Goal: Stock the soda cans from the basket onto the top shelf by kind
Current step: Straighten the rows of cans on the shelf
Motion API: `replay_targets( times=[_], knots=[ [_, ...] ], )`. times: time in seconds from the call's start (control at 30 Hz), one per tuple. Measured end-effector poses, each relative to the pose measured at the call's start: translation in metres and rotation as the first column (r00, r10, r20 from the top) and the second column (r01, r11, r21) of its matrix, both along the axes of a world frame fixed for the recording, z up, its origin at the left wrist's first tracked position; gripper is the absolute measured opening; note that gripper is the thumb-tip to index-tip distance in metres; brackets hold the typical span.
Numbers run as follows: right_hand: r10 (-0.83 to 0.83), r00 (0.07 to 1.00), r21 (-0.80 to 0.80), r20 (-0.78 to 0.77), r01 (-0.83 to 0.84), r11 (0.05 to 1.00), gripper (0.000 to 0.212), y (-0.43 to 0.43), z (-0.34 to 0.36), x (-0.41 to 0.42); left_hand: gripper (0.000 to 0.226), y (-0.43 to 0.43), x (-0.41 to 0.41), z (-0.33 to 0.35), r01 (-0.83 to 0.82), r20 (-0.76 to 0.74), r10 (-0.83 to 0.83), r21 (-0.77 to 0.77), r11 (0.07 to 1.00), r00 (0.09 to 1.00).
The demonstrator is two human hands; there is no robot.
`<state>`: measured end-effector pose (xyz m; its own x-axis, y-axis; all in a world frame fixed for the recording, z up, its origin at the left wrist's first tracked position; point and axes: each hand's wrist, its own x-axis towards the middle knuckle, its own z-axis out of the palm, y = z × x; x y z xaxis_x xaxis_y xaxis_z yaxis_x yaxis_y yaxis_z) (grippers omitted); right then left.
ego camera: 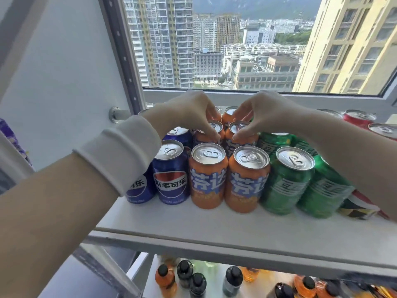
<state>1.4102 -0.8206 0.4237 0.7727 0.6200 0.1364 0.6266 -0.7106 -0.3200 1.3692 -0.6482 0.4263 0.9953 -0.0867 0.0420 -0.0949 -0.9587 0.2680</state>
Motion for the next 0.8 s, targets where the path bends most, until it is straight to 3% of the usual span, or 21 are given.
replay_targets(
  times=[0.67, 0.8],
  knots=[
    [0.023, 0.99, 0.027, -0.141, -0.019, 0.999, 0.044, -0.01, 0.01, -0.003, 0.043, 0.0, -0.004, 0.01, 0.068, -0.135, -0.064, 0.029, 0.997, 0.989],
    [-0.008, 0.995, 0.131, -0.097, 0.02, 0.991, 0.042, -0.003, 0.022, 0.021, 0.048, 0.01, 0.019, 0.015, 0.03, -0.004, -0.03, -0.032, 0.999, 1.0]
  ],
)
